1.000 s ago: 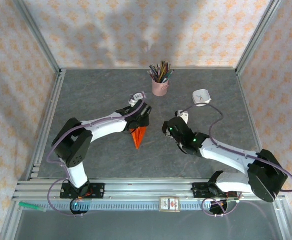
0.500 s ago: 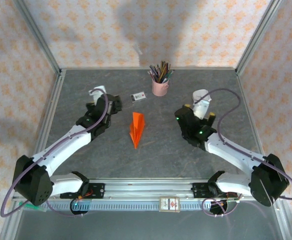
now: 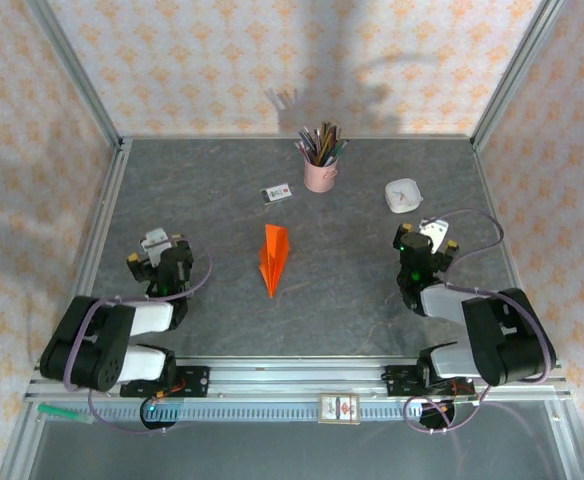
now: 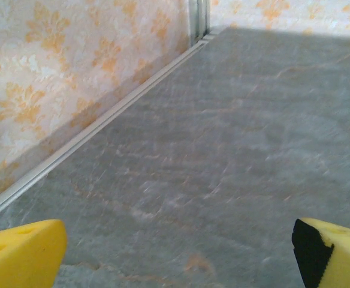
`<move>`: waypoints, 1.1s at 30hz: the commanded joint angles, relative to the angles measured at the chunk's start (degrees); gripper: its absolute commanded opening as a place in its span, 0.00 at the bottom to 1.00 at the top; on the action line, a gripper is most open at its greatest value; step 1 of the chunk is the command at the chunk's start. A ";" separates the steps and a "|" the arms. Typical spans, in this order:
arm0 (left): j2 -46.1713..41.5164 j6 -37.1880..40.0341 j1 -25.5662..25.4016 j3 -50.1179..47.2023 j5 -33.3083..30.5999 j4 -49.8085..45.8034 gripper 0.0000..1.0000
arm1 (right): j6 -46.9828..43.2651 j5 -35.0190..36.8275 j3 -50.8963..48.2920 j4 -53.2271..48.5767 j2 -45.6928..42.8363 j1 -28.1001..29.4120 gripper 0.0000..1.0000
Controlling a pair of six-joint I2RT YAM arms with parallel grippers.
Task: Fold a paper plane with a square sheet of paper (pick it up from the middle)
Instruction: Reset both arms
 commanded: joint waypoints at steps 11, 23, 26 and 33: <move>8.68 3.35 6.15 3.47 20.77 22.37 0.99 | -1.84 -18.86 -4.23 29.27 9.96 -8.83 1.00; 10.52 3.66 6.01 1.63 19.09 28.21 0.99 | -1.75 -20.44 -4.21 29.48 9.92 -9.57 1.00; 10.81 3.82 5.97 1.49 19.10 29.03 0.99 | -1.75 -20.44 -4.18 29.56 9.93 -9.57 1.00; 10.72 3.82 5.97 1.60 19.07 28.53 0.99 | -1.76 -20.48 -3.98 29.30 10.19 -9.57 1.00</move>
